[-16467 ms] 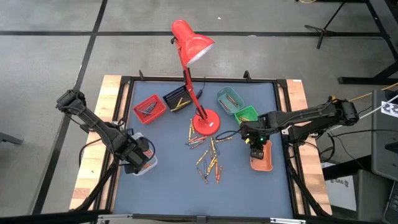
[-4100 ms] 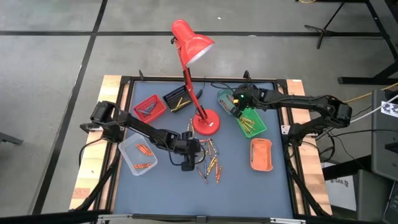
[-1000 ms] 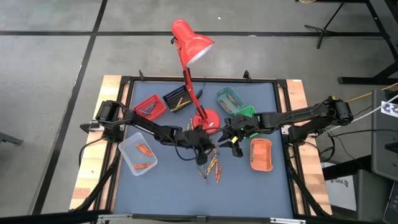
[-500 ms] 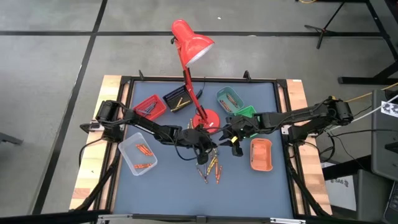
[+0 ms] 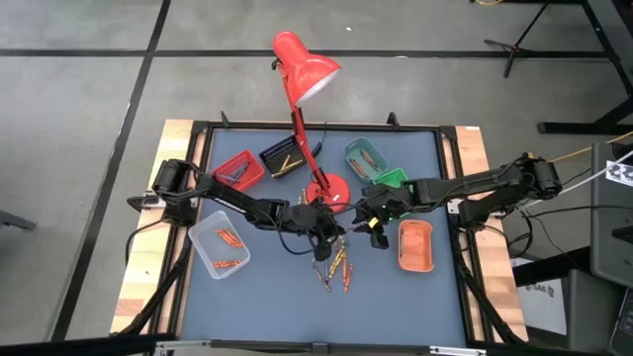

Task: Sort crayons
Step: Put the brown crayon into the top right blue bin

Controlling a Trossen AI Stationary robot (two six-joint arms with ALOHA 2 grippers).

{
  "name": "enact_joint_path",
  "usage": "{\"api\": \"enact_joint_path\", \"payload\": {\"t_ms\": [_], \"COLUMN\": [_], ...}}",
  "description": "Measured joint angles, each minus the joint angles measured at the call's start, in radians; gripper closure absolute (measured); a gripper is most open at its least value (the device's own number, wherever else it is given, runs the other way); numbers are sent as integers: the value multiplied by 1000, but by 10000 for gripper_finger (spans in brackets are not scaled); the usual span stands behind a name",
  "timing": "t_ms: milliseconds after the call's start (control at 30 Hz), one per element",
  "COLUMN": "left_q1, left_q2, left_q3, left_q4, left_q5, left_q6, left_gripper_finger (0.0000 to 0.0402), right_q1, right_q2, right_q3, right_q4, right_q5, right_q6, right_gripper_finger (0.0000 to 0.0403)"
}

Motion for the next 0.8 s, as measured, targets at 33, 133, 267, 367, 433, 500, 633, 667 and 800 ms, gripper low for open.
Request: {"api": "enact_joint_path", "payload": {"t_ms": [33, 133, 267, 367, 433, 500, 633, 667, 800], "left_q1": [0, 0, 0, 0, 1, 0, 2, 3, 4], "left_q2": [0, 0, 0, 0, 0, 0, 0, 0, 0], "left_q3": [0, 0, 0, 0, 0, 0, 0, 0, 0], "left_q4": [0, 0, 0, 0, -1, -2, -4, -3, -2], "left_q5": [0, 0, -1, -3, -3, -21, -44, -46, -53], "left_q6": [0, 0, 0, 0, 1, 1, 2, 1, 0], "left_gripper_finger": [398, 398, 398, 398, 397, 395, 379, 372, 343], "right_q1": [0, 0, 0, 0, 0, 0, 0, -1, -1], "right_q2": [0, 0, 0, 0, 0, 0, 0, 0, 0], "right_q3": [0, 0, 0, 0, 0, 0, 0, 0, 0], "right_q4": [0, 0, 0, -1, -1, -1, 0, 0, 3], "right_q5": [0, -1, -2, -3, -3, -3, 4, 6, 54], "right_q6": [0, 0, 0, 0, -1, -2, -7, -7, -8], "right_gripper_finger": [290, 295, 326, 360, 381, 390, 377, 371, 367]}}
